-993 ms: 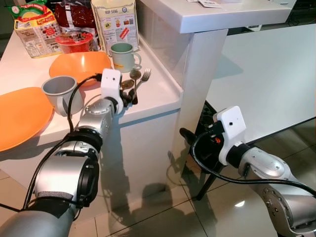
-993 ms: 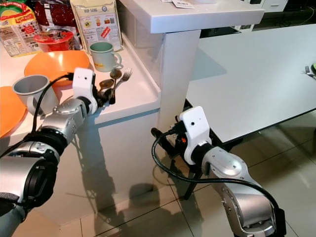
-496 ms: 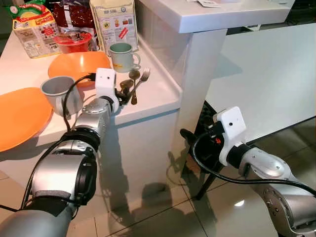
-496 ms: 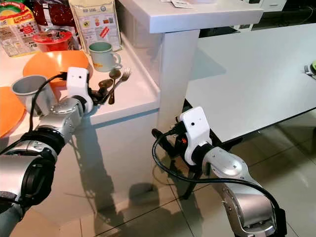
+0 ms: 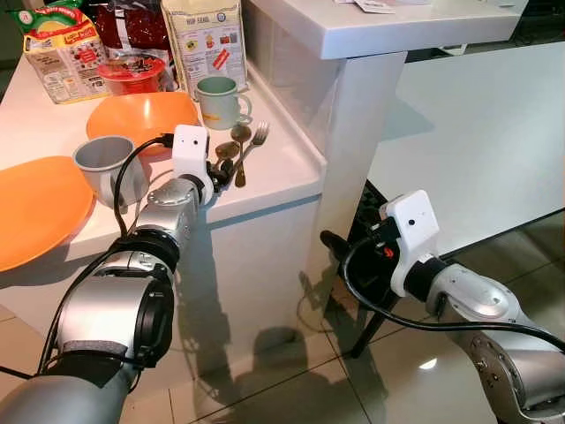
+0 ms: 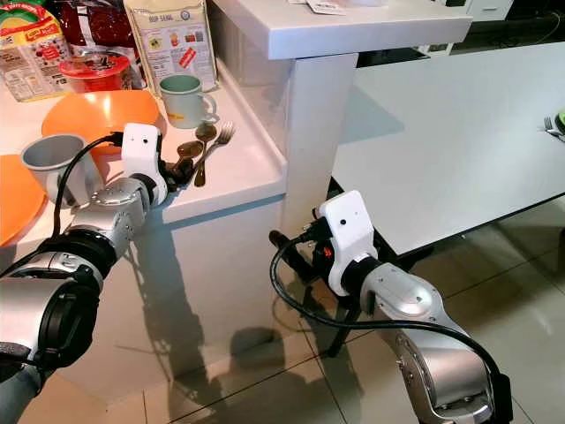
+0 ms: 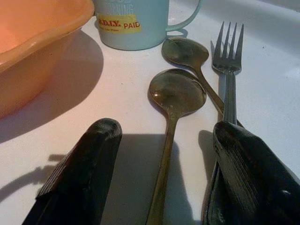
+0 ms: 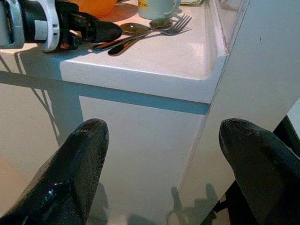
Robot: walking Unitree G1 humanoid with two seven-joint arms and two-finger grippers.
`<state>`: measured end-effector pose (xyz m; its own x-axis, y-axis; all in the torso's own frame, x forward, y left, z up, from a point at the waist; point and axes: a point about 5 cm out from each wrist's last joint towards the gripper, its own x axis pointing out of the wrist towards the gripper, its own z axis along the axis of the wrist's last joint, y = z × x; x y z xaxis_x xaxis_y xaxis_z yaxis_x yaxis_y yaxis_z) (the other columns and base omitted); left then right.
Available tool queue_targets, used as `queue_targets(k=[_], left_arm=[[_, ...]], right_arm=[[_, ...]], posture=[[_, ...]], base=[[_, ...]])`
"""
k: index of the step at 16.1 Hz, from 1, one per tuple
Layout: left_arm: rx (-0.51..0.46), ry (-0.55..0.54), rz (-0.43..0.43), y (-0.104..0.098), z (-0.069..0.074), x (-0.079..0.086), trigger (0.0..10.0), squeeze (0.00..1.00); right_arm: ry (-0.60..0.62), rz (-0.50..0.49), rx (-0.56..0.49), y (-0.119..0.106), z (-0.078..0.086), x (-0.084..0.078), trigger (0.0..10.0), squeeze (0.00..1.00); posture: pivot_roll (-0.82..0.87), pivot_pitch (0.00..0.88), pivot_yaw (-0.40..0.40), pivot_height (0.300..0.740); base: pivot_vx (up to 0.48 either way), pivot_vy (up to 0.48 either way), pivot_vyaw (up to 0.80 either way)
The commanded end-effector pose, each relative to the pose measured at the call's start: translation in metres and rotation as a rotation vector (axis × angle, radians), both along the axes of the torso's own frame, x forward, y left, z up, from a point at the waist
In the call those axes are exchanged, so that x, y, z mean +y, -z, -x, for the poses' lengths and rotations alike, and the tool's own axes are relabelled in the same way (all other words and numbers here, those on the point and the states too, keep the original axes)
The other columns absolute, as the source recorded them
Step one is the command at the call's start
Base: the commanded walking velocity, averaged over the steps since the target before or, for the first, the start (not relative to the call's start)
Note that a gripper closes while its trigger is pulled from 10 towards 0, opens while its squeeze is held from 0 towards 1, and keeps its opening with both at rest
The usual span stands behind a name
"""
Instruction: Setting the table
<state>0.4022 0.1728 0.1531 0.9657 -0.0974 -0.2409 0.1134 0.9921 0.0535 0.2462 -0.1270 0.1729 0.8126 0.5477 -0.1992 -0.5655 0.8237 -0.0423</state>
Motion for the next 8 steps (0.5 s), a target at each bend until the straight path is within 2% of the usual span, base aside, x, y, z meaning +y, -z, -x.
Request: queue_targets(k=[1, 4, 7, 8], left_arm=[[0.040, 0.004, -0.031, 0.0065, 0.0018, -0.0014, 10.0, 0.00], [0.050, 0.019, -0.068, 0.0058, 0.0015, -0.0008, 10.0, 0.00], [0.015, 0.053, -0.040, -0.0026, -0.0012, -0.0036, 10.0, 0.00], [0.022, 0.094, -0.086, -0.0020, -0.0009, -0.0053, 10.0, 0.00]], right_arm=[[-0.003, 0.003, -0.001, -0.0027, 0.0010, 0.0005, 10.0, 0.00], [-0.005, 0.006, 0.000, -0.0026, 0.0011, 0.0005, 10.0, 0.00], [-0.002, 0.006, -0.001, -0.0026, 0.0012, -0.0002, 10.0, 0.00], [-0.003, 0.007, -0.001, -0.0026, 0.0004, 0.0000, 10.0, 0.00]], posture=[[-0.18, 0.000, -0.005, 0.740], [-0.18, 0.000, -0.005, 0.740], [-0.18, 0.000, -0.005, 0.740], [-0.18, 0.000, -0.005, 0.740]], base=[[0.000, 0.000, 0.00], [0.000, 0.000, 0.00], [0.000, 0.000, 0.00], [0.000, 0.000, 0.00]])
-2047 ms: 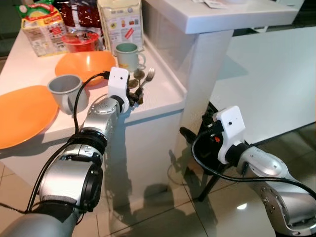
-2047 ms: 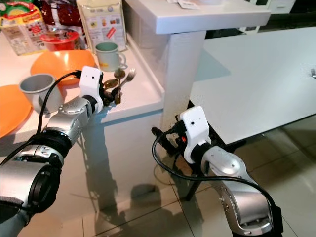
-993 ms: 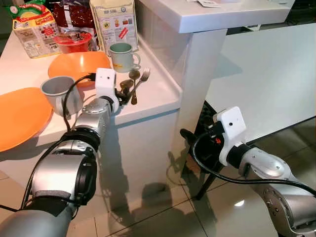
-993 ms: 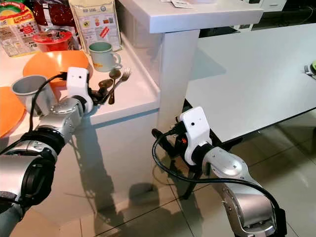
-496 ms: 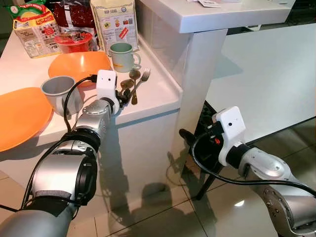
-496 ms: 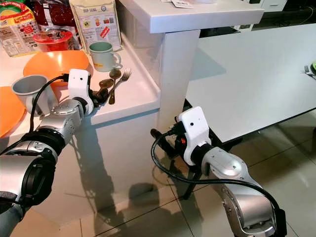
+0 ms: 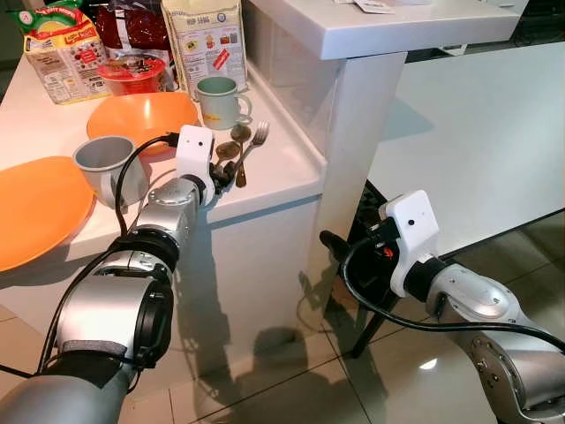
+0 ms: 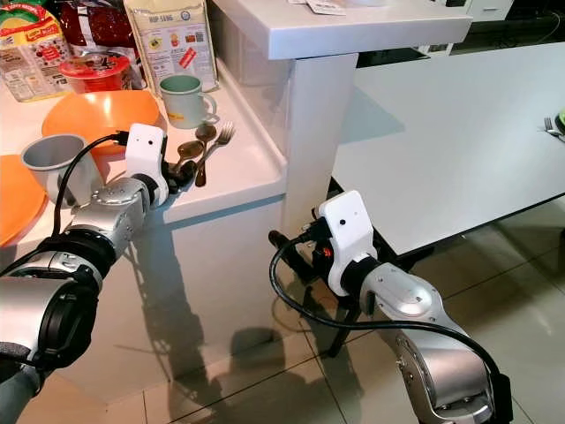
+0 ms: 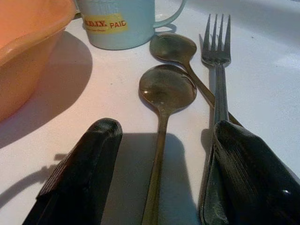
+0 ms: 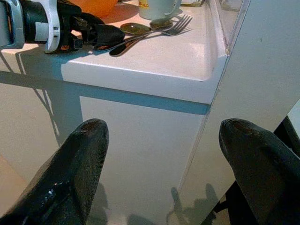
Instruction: Setting the table
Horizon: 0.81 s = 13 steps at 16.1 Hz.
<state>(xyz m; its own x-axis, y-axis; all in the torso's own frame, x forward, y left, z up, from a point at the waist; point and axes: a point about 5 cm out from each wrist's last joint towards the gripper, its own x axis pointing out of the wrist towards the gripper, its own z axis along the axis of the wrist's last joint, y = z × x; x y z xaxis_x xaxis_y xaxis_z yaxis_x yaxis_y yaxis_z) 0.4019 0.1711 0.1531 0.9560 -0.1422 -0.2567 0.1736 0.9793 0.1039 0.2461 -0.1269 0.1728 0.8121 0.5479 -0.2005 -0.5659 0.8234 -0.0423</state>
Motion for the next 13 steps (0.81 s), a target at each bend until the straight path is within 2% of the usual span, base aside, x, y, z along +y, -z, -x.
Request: queue_targets(k=[1, 2, 3, 8, 11, 12, 13], left_arm=[[0.021, 0.045, -0.065, -0.0002, -0.0005, -0.0036, 10.0, 0.00], [0.046, 0.065, -0.119, 0.0038, 0.0009, -0.0033, 10.0, 0.00], [0.064, 0.075, -0.134, 0.0056, 0.0015, -0.0032, 10.0, 0.00], [0.150, 0.099, -0.125, 0.0094, 0.0031, -0.0026, 10.0, 0.00], [0.235, 0.108, -0.041, 0.0086, 0.0039, -0.0031, 7.9, 0.00], [0.239, 0.108, -0.037, 0.0086, 0.0039, -0.0031, 6.5, 0.00], [0.248, 0.111, -0.033, 0.0088, 0.0041, -0.0032, 5.8, 0.00]], right_arm=[[-0.003, 0.007, -0.003, -0.0027, 0.0003, -0.0001, 10.0, 0.00], [-0.005, 0.007, -0.002, -0.0028, 0.0002, 0.0000, 10.0, 0.00], [-0.006, 0.008, -0.002, -0.0028, 0.0001, 0.0000, 10.0, 0.00], [-0.013, 0.016, 0.001, -0.0023, 0.0000, -0.0002, 10.0, 0.00], [-0.022, 0.021, 0.004, -0.0019, 0.0000, 0.0009, 10.0, 0.00], [-0.023, 0.021, 0.004, -0.0019, 0.0000, 0.0009, 10.0, 0.00], [-0.024, 0.022, 0.005, -0.0016, 0.0001, 0.0010, 10.0, 0.00]], posture=[[-0.18, 0.000, -0.005, 0.740], [-0.18, 0.000, -0.004, 0.740], [-0.18, 0.000, -0.004, 0.740], [-0.18, 0.000, -0.007, 0.740], [-0.18, 0.000, -0.007, 0.740], [-0.18, 0.000, -0.007, 0.740], [-0.18, 0.000, -0.007, 0.740]], base=[[0.000, 0.000, 0.00], [0.000, 0.000, 0.00], [0.000, 0.000, 0.00], [0.000, 0.000, 0.00], [0.000, 0.000, 0.00], [0.000, 0.000, 0.00], [0.000, 0.000, 0.00]])
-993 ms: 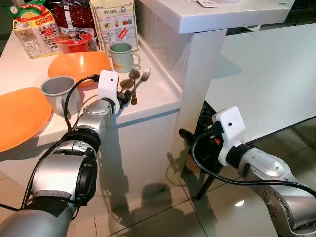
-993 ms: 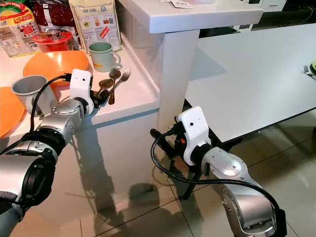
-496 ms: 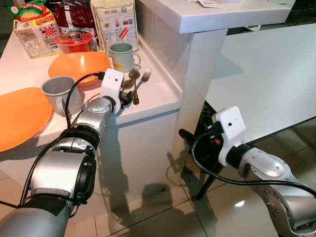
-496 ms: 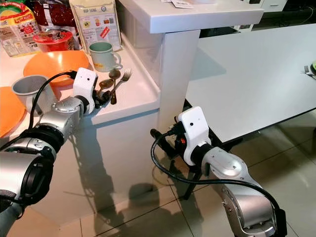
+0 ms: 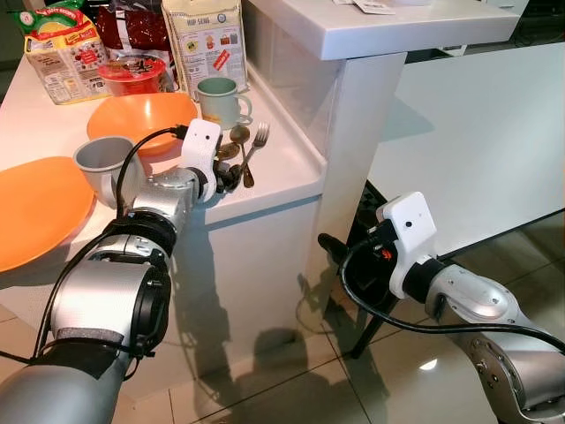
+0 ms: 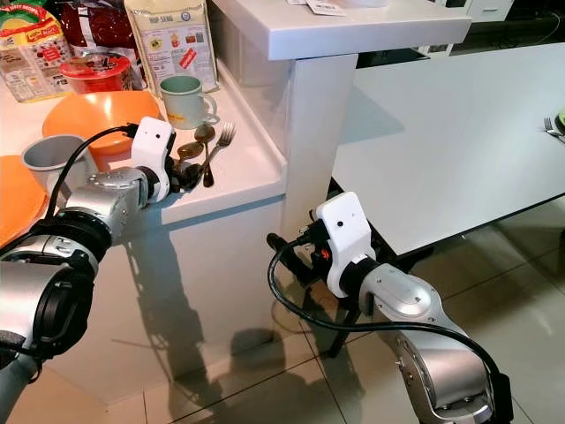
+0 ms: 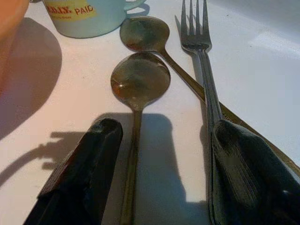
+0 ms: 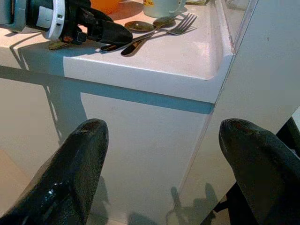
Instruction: Setting the table
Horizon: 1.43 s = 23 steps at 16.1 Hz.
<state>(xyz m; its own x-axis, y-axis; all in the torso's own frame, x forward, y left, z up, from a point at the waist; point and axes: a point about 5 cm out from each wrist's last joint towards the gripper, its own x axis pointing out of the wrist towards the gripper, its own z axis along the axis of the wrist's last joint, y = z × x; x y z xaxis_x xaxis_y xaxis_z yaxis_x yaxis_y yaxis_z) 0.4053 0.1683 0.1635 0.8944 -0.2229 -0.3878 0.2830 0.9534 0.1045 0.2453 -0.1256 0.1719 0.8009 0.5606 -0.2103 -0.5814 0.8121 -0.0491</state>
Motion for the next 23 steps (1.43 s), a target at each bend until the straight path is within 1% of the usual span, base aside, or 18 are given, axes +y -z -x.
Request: queue_targets(k=[1, 2, 7, 13, 16, 19, 22, 23], left_arm=[[0.138, 0.027, -0.007, 0.020, 0.008, -0.001, 1.6, 0.00], [0.148, 0.032, -0.014, 0.020, 0.009, -0.001, 0.0, 0.00], [0.182, 0.047, -0.021, 0.021, 0.010, -0.002, 0.0, 0.00], [0.182, 0.028, -0.057, 0.022, 0.010, 0.001, 0.0, 0.00], [0.175, 0.016, -0.057, 0.022, 0.010, 0.004, 0.0, 0.00], [0.142, -0.007, -0.051, 0.015, 0.007, 0.008, 0.0, 0.00], [0.096, -0.020, -0.042, 0.004, 0.003, 0.012, 0.0, 0.00], [0.066, -0.018, -0.020, -0.004, 0.000, 0.013, 0.0, 0.00]], right_arm=[[-0.006, 0.011, 0.000, -0.002, 0.000, 0.000, 10.0, 0.00], [-0.006, 0.011, 0.000, -0.002, 0.000, 0.000, 10.0, 0.00], [0.000, 0.011, -0.002, -0.002, -0.001, 0.000, 10.0, 0.00], [0.007, 0.013, -0.006, -0.001, -0.001, 0.000, 10.0, 0.00], [0.010, 0.013, -0.008, -0.002, -0.003, 0.000, 10.0, 0.00], [0.011, 0.008, -0.018, -0.003, -0.007, 0.001, 10.0, 0.00], [0.014, -0.002, -0.037, -0.005, -0.014, 0.003, 10.0, 0.00], [0.025, -0.013, -0.054, -0.008, -0.018, 0.005, 10.0, 0.00]], posture=[[-0.18, 0.000, -0.005, 0.740], [-0.18, 0.000, -0.005, 0.740], [-0.18, 0.000, -0.001, 0.740], [-0.18, 0.000, 0.000, 0.740], [-0.18, 0.000, 0.001, 0.740], [-0.17, 0.000, -0.001, 0.740], [-0.15, 0.000, -0.008, 0.740], [-0.13, 0.000, -0.014, 0.740]], base=[[0.000, 0.000, 0.00], [0.000, 0.000, 0.00], [0.000, 0.000, 0.00], [0.000, 0.000, 0.00], [0.000, 0.000, 0.00], [0.000, 0.000, 0.00], [0.000, 0.000, 0.00], [0.000, 0.000, 0.00]])
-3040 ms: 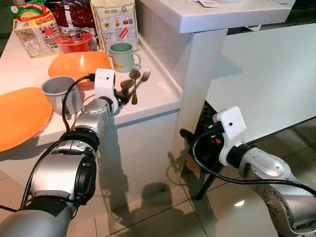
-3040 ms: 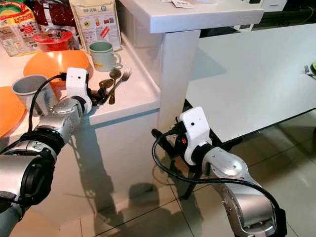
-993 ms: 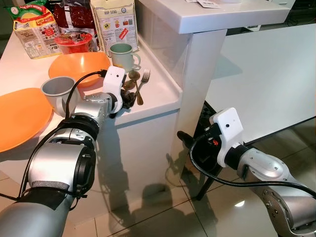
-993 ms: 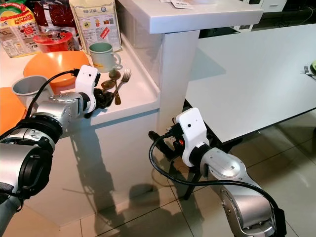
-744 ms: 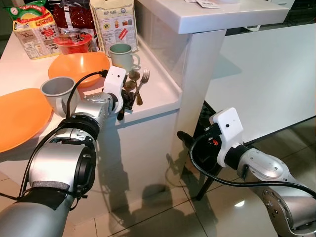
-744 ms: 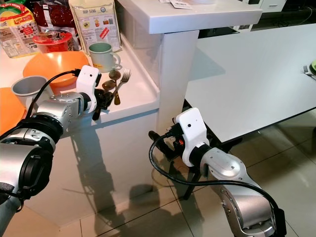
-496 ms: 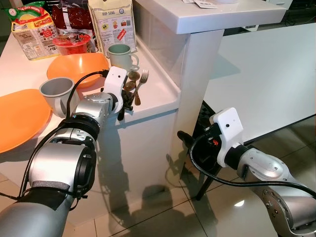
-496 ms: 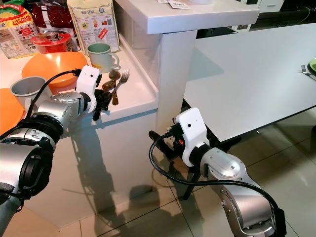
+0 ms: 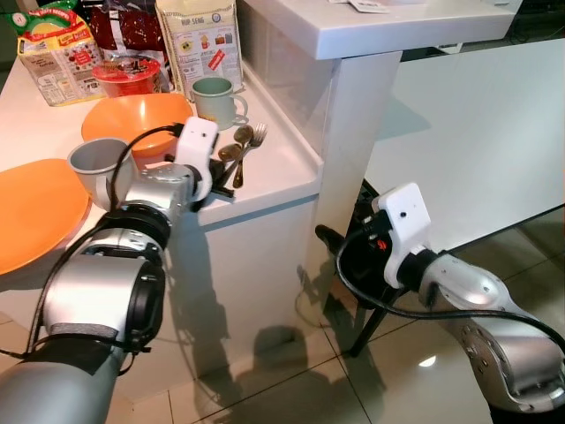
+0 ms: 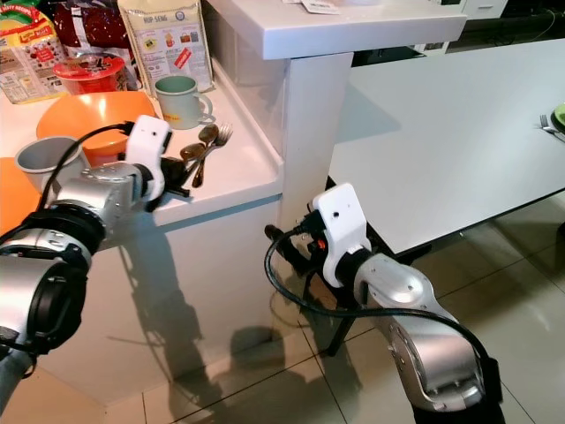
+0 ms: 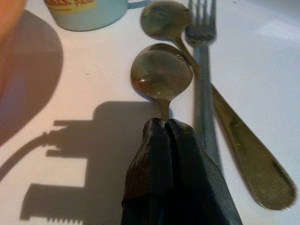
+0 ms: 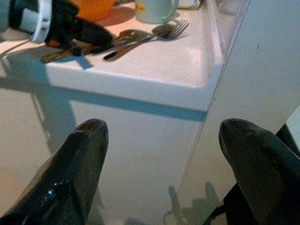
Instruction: Setting the table
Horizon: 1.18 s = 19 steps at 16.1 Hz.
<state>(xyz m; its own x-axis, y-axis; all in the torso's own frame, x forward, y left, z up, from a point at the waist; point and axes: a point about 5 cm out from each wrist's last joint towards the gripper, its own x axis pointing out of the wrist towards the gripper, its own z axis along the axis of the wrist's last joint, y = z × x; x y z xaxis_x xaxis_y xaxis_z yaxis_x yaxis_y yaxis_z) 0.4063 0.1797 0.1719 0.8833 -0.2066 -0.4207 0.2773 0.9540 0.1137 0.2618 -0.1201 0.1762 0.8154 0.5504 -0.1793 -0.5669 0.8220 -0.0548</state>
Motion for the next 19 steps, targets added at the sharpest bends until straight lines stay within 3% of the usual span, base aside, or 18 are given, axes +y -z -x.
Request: queue_targets(k=[1, 5, 11, 12, 13, 14, 15, 16, 17, 18, 19], left_arm=[[0.015, -0.004, 0.008, 0.000, 0.000, 0.002, 0.0, 0.00], [-0.096, 0.037, 0.073, -0.023, -0.006, -0.005, 0.0, 0.00], [-0.129, 0.085, 0.103, -0.032, -0.008, -0.010, 0.0, 0.00], [-0.148, 0.073, 0.030, -0.029, -0.008, -0.010, 1.4, 0.00], [-0.158, 0.062, 0.010, -0.029, -0.008, -0.010, 10.0, 0.44], [-0.193, 0.045, -0.001, -0.032, -0.009, -0.009, 10.0, 0.44], [-0.271, 0.012, 0.020, -0.039, -0.011, -0.010, 10.0, 1.00], [-0.349, -0.026, 0.022, -0.041, -0.010, -0.011, 10.0, 1.00], [-0.404, -0.015, 0.011, -0.038, -0.007, -0.014, 10.0, 0.22], [-0.450, -0.004, -0.005, -0.037, -0.004, -0.016, 10.0, 0.00], [-0.550, 0.002, -0.021, -0.034, 0.004, -0.020, 10.0, 0.00]], right_arm=[[0.016, -0.009, -0.034, -0.005, -0.004, 0.000, 10.0, 0.00], [0.017, -0.052, -0.060, -0.007, -0.017, 0.010, 10.0, 0.00], [0.023, -0.075, -0.078, -0.007, -0.021, 0.013, 10.0, 0.00], [0.025, -0.075, -0.079, -0.005, -0.022, 0.012, 10.0, 0.00], [0.025, -0.074, -0.081, -0.005, -0.021, 0.012, 10.0, 0.00], [0.026, -0.075, -0.082, -0.005, -0.021, 0.012, 10.0, 0.00], [0.032, -0.077, -0.086, -0.005, -0.019, 0.011, 10.0, 0.00], [0.057, -0.086, -0.092, -0.005, -0.017, 0.010, 10.0, 0.00], [0.100, -0.104, -0.095, -0.004, -0.016, 0.006, 10.0, 0.00], [0.139, -0.103, -0.094, -0.003, -0.016, 0.004, 10.0, 0.00], [0.194, -0.099, -0.089, 0.001, -0.017, -0.001, 10.0, 0.00]], posture=[[-0.13, 0.000, -0.016, 0.740], [-0.06, 0.000, -0.021, 0.740], [-0.05, 0.000, -0.012, 0.740], [-0.05, 0.000, -0.010, 0.740], [-0.05, 0.000, -0.010, 0.740], [-0.05, 0.000, -0.010, 0.740], [-0.06, 0.000, 0.013, 0.740], [-0.06, 0.000, 0.018, 0.740], [-0.06, 0.000, 0.013, 0.740], [-0.06, 0.000, 0.009, 0.740], [-0.06, 0.000, 0.005, 0.740]], base=[[0.000, 0.000, 0.00], [0.000, 0.000, 0.00], [0.000, 0.000, 0.00], [0.000, 0.000, 0.00], [0.000, 0.000, 0.00], [0.000, 0.000, 0.00], [0.000, 0.000, 0.00], [0.000, 0.000, 0.00], [0.000, 0.000, 0.00], [0.000, 0.000, 0.00], [0.000, 0.000, 0.00]])
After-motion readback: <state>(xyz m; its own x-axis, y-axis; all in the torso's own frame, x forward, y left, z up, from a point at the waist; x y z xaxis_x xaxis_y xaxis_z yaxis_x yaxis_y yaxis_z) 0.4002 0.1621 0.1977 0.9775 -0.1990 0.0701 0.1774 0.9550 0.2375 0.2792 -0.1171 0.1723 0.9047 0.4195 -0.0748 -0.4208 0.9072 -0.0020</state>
